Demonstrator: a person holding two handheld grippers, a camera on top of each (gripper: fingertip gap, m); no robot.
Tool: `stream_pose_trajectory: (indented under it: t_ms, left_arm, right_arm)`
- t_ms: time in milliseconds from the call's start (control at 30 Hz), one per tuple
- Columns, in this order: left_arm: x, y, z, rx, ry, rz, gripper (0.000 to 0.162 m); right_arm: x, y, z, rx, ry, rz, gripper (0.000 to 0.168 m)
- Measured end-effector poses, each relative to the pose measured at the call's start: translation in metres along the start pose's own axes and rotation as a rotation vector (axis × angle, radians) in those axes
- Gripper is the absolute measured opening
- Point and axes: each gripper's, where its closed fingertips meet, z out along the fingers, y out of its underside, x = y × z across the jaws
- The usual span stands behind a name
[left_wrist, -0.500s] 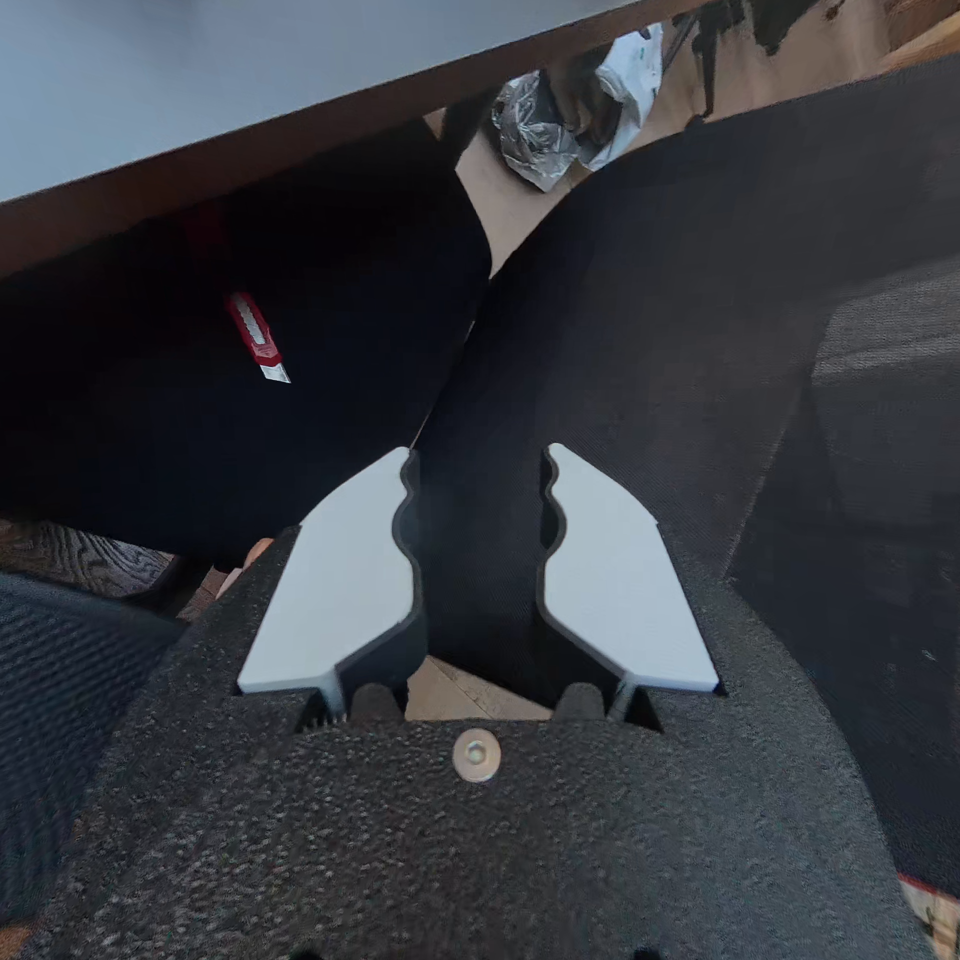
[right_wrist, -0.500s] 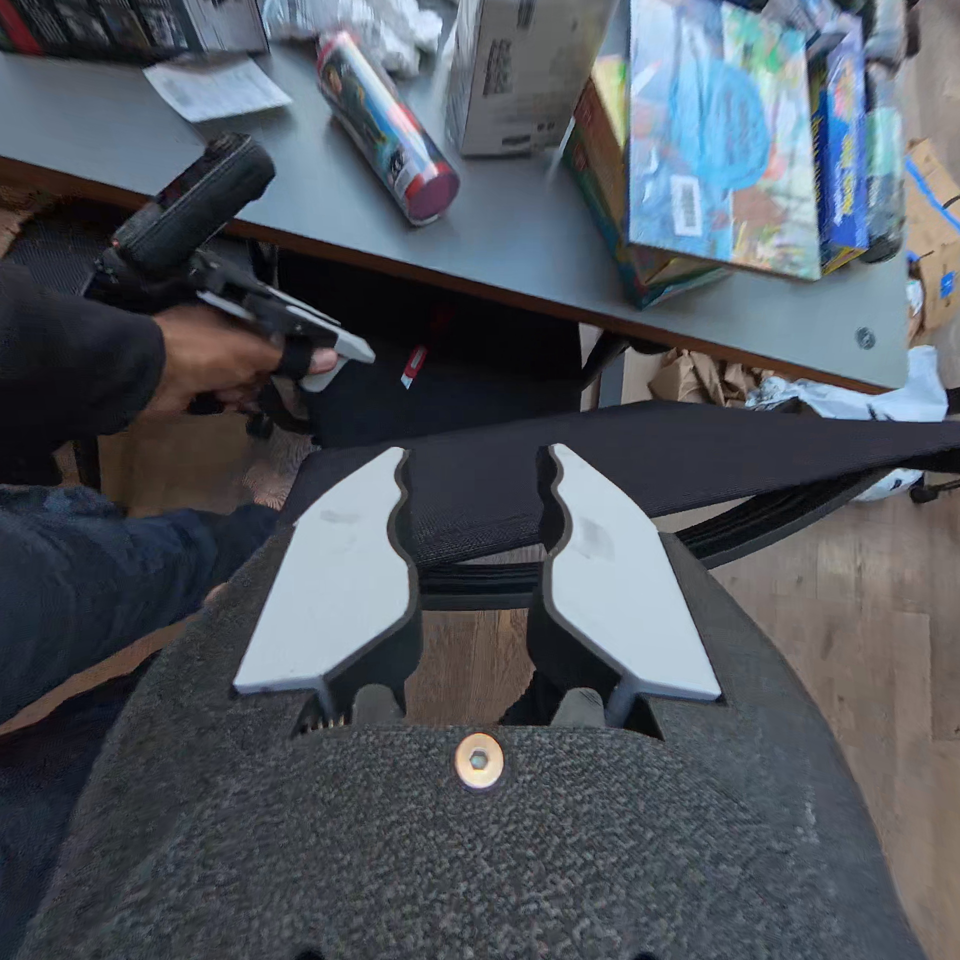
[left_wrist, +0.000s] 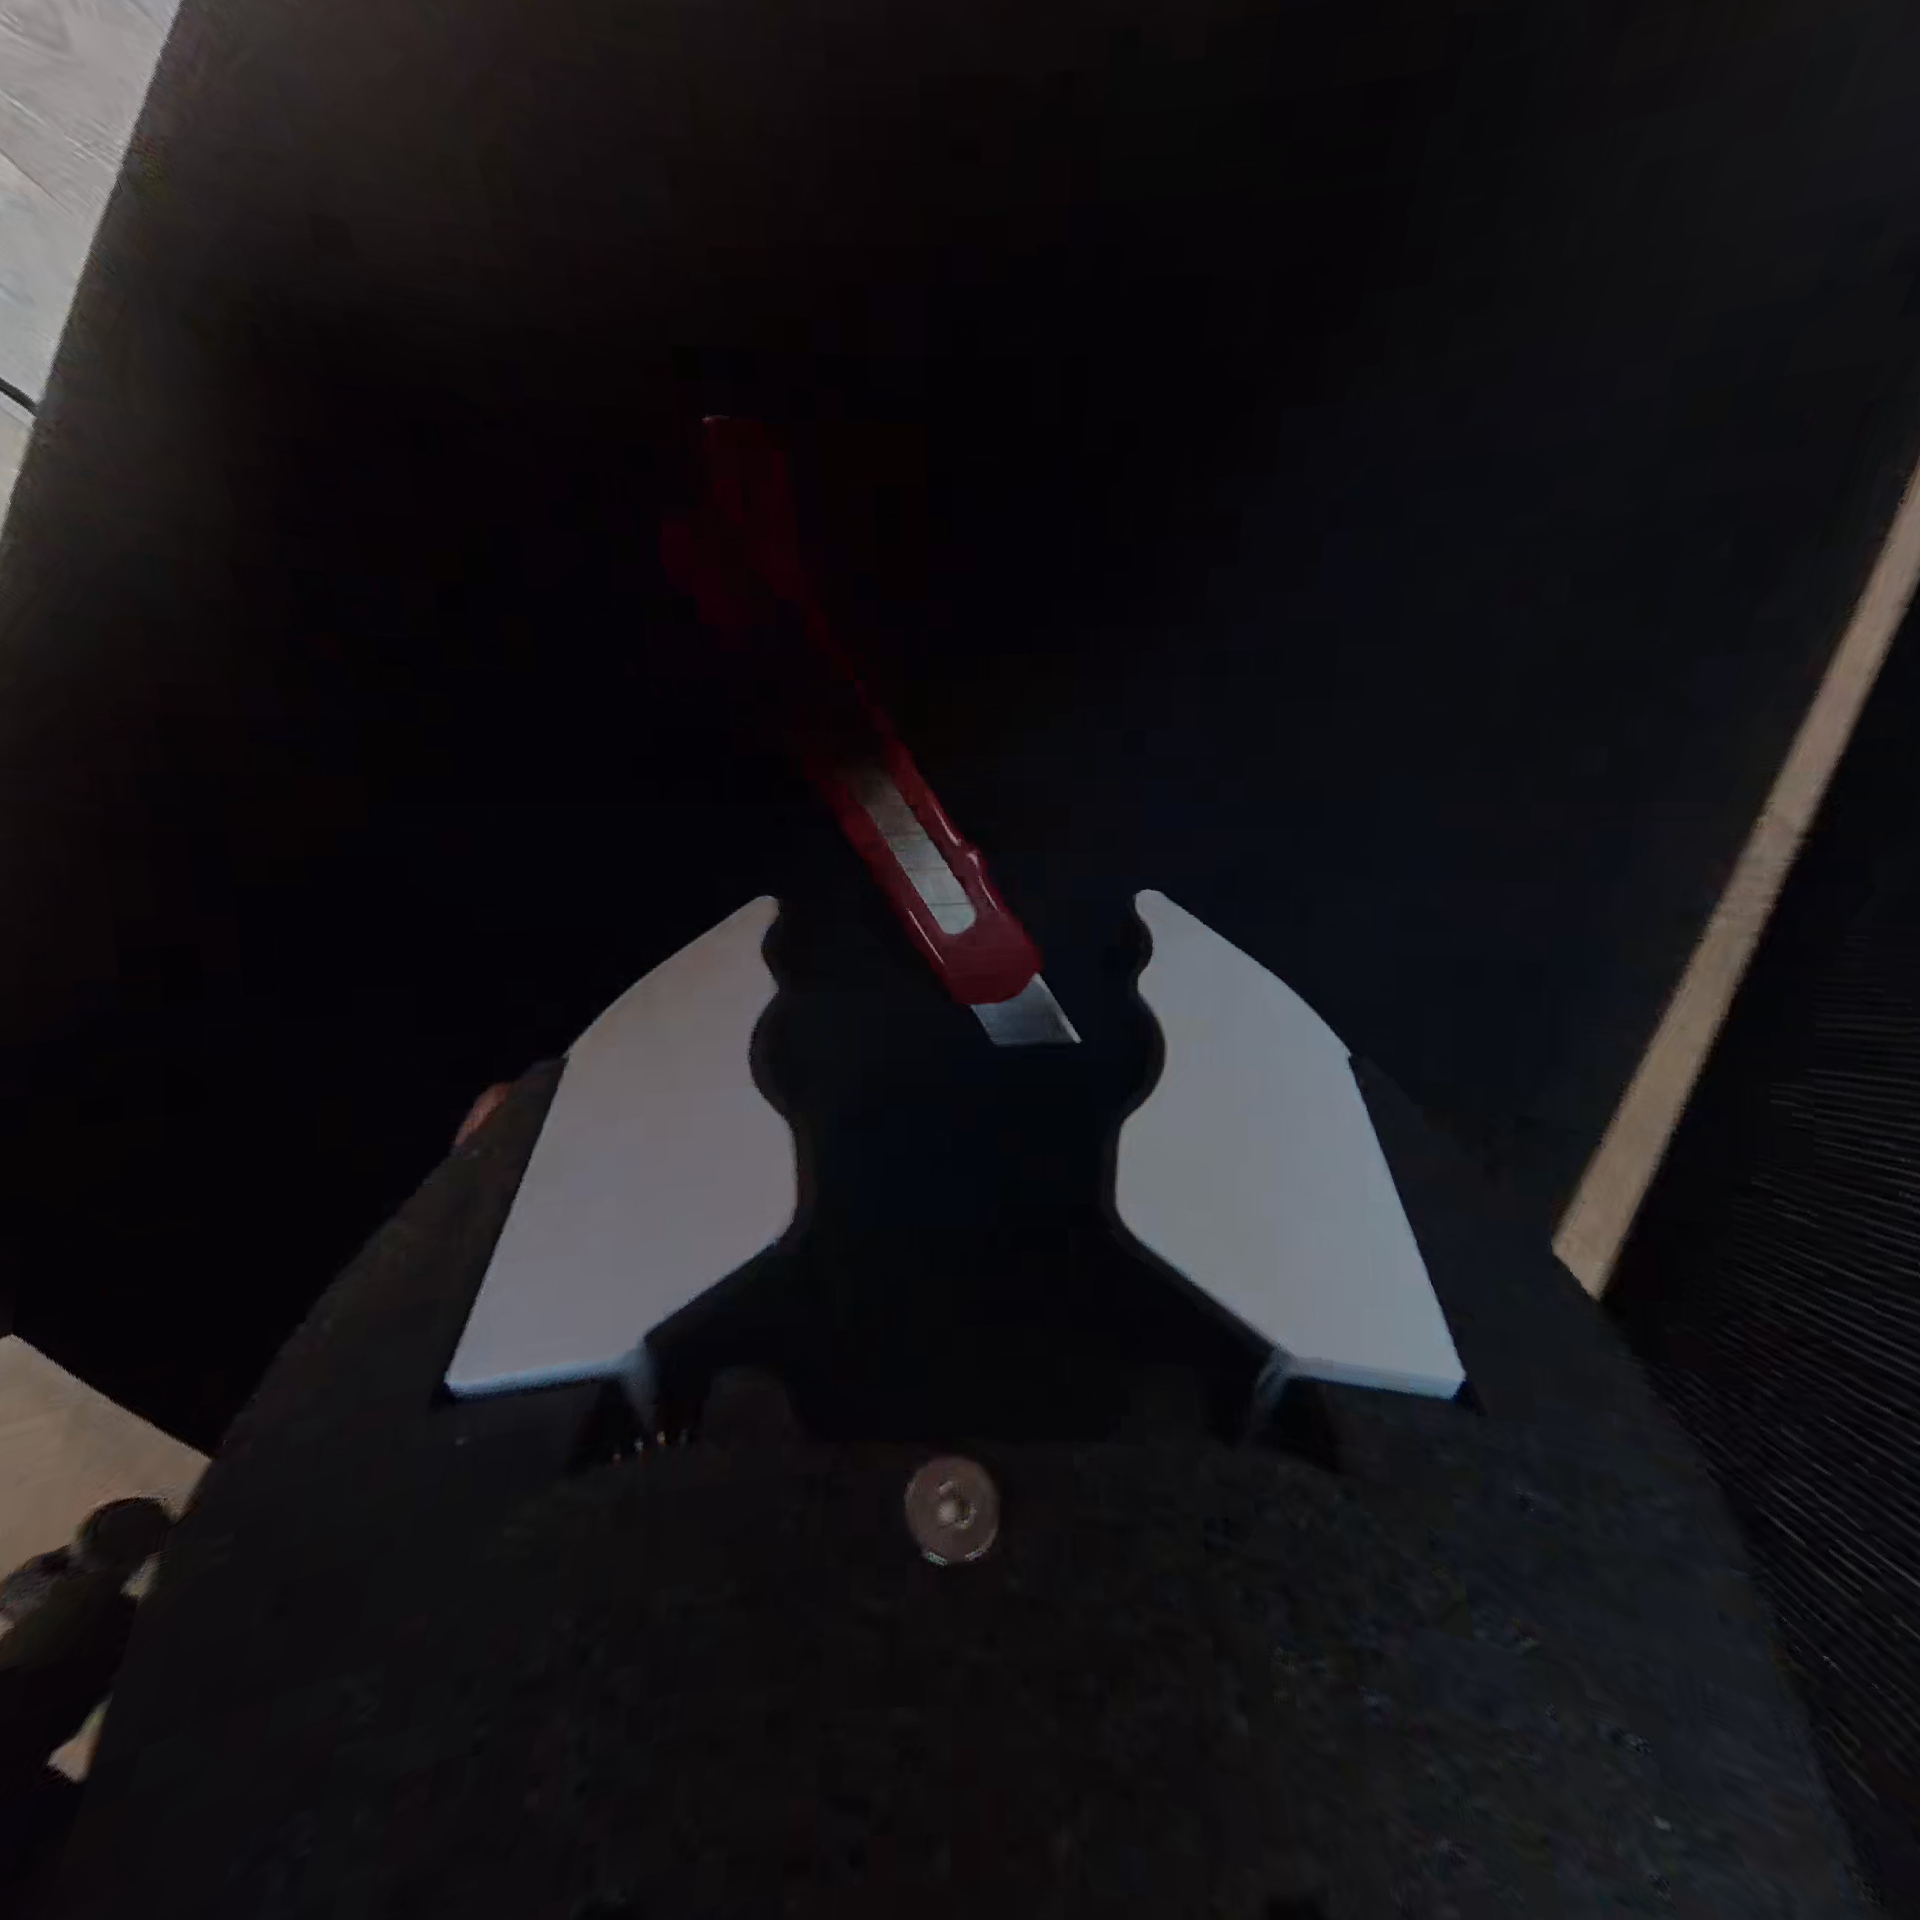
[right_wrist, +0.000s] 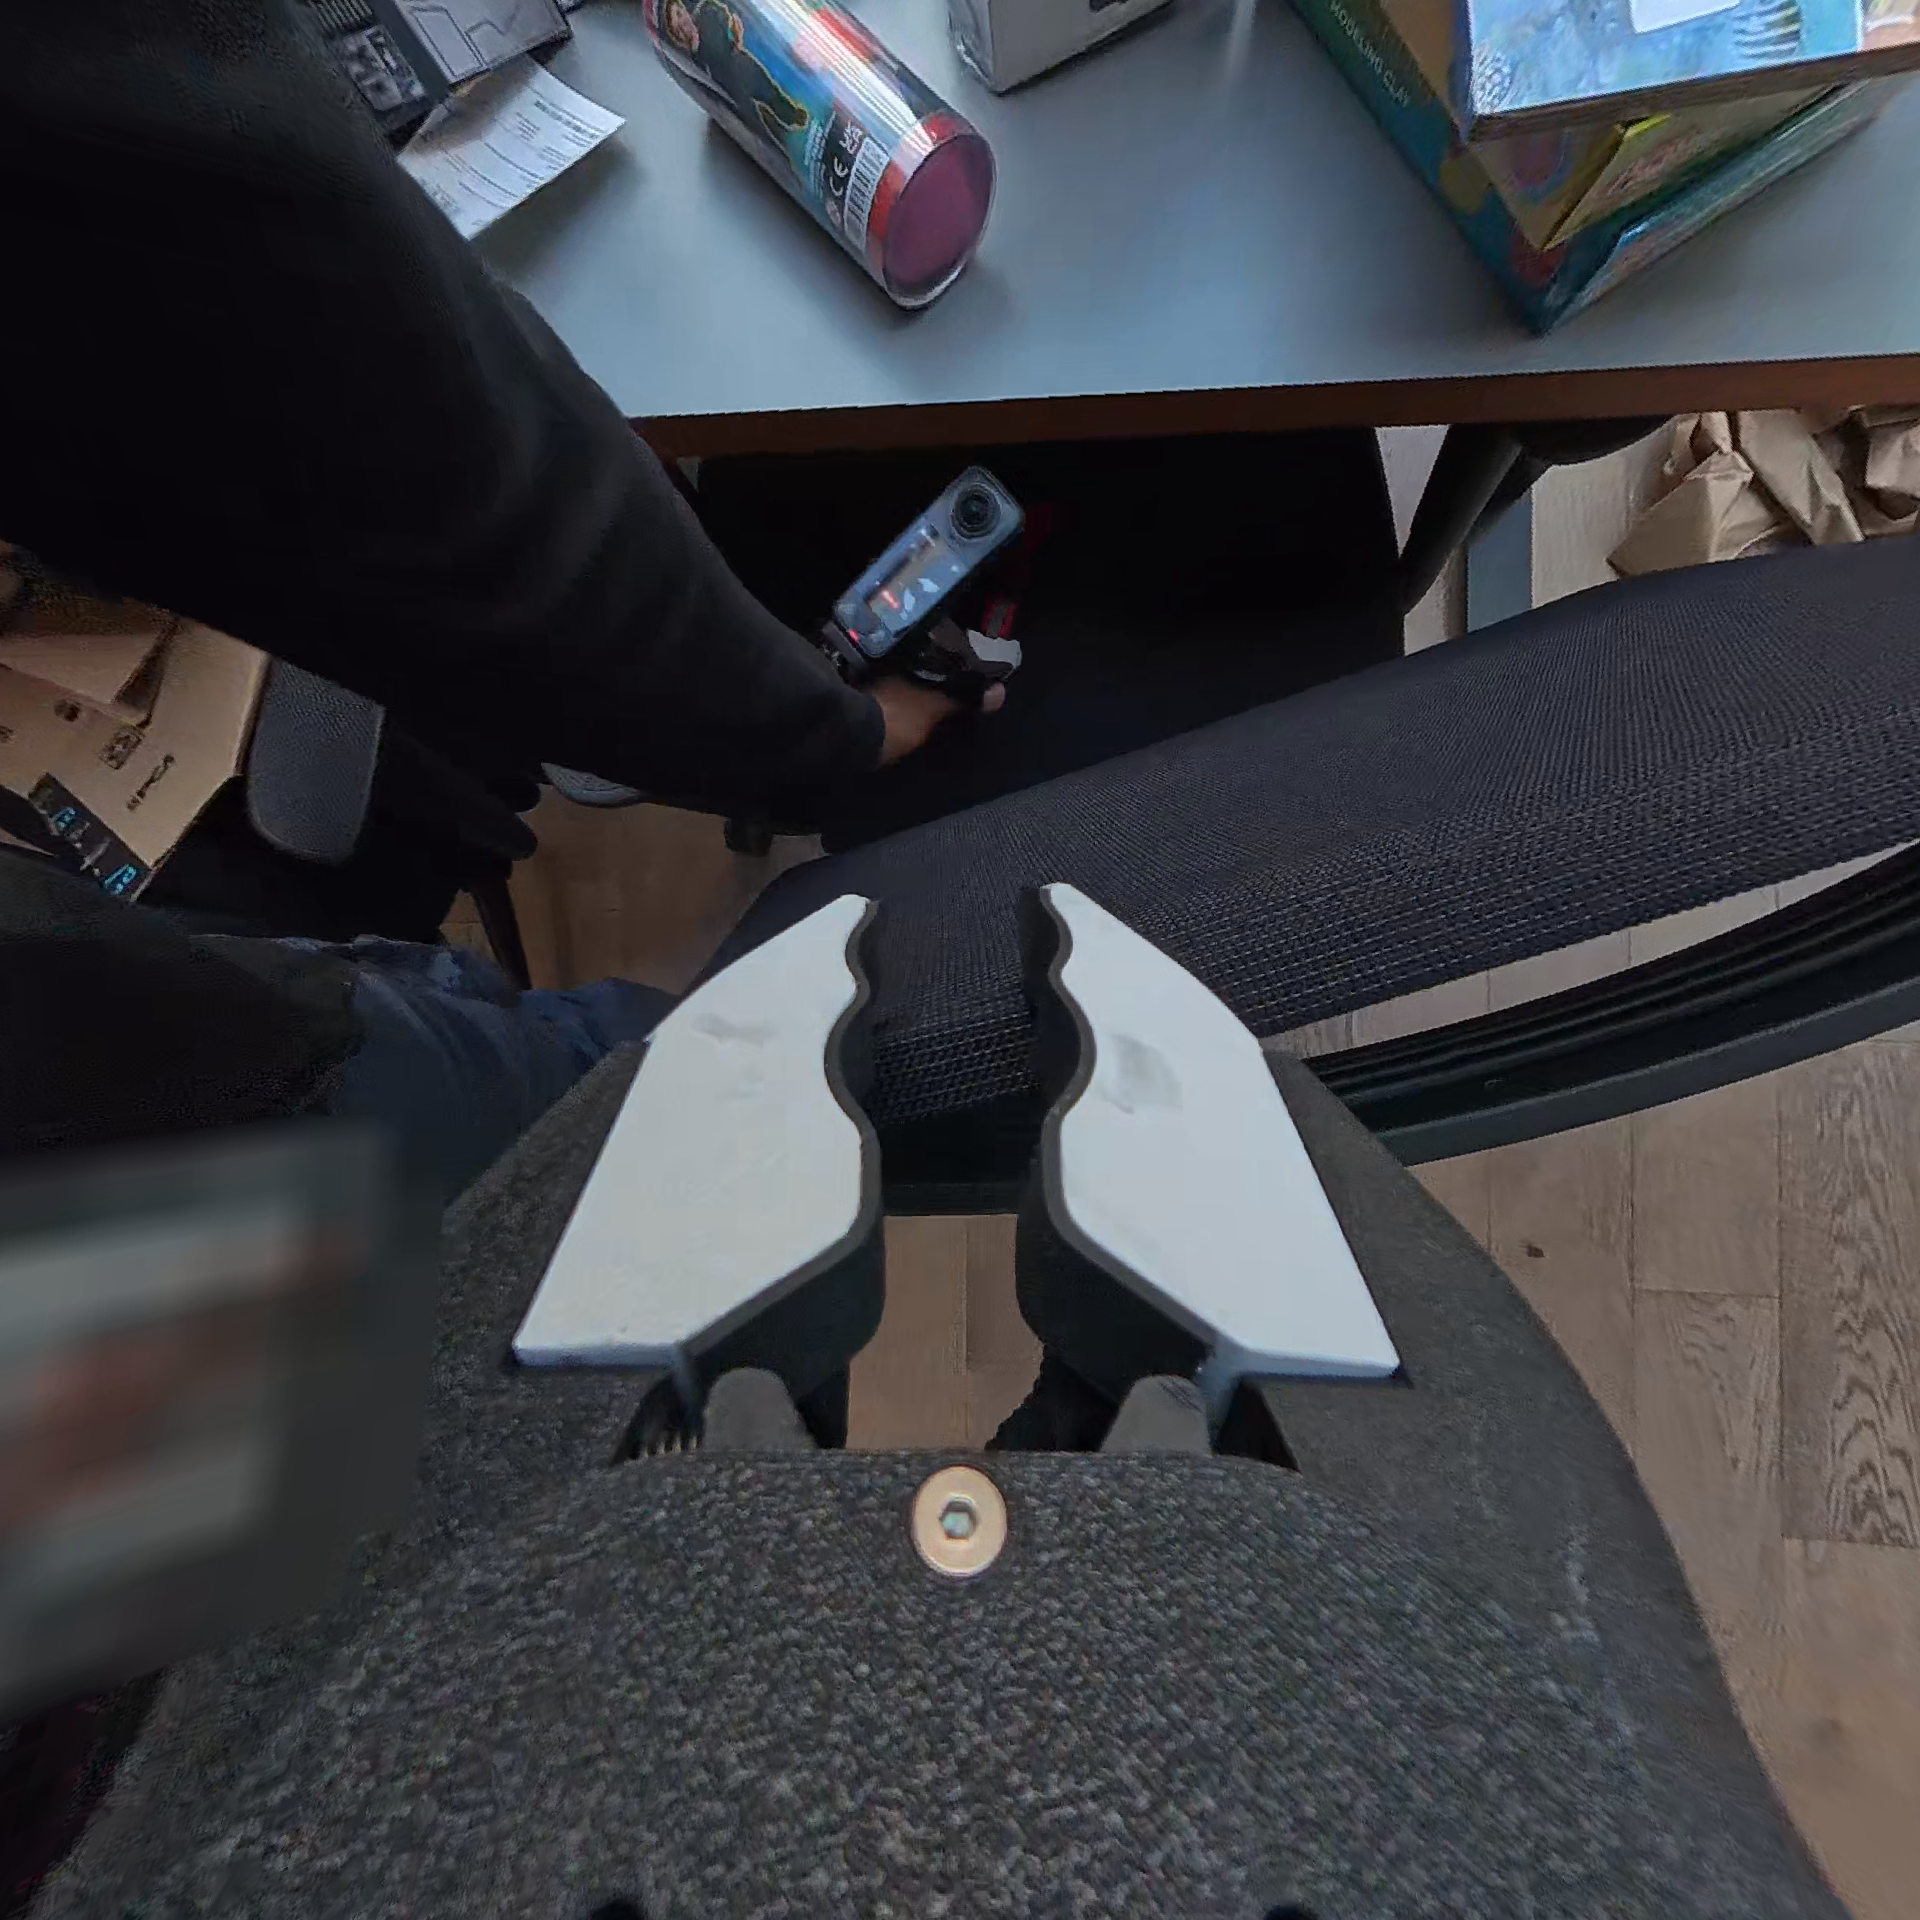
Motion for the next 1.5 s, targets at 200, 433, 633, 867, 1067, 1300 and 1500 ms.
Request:
stream_pose_trajectory:
  t_ms: [200,433,633,867,1067,1300,1500]
  left_arm:
    - [0.002,0.024,0.056,-0.153,-0.078,-0.015,0.073]
    - [0.002,0.028,0.049,-0.232,-0.05,-0.043,0.033]
    - [0.014,0.043,0.006,-0.409,0.142,-0.017,0.029]
    - [0.072,0.021,-0.121,-0.363,0.515,-0.054,0.026]
    - [0.069,-0.03,-0.246,-0.149,0.666,-0.106,0.026]
    - [0.096,-0.1,-0.502,0.385,0.816,0.168,0.026]
    - [0.119,-0.078,-0.662,0.653,0.755,0.443,0.025]
  right_arm:
    - [0.003,0.004,-0.005,-0.018,-0.014,0.07,0.023]
    - [0.001,-0.002,-0.001,-0.003,-0.071,0.081,0.02]
    - [0.0,-0.004,-0.007,0.018,-0.095,0.083,0.024]
    - [-0.014,-0.005,-0.025,0.014,-0.149,0.047,0.038]
    - [-0.038,-0.012,-0.07,0.167,-0.314,0.149,0.04]
    - [-0.055,-0.017,-0.114,0.238,-0.555,0.347,0.049]
    - [-0.111,-0.045,-0.153,0.288,-0.89,0.417,0.059]
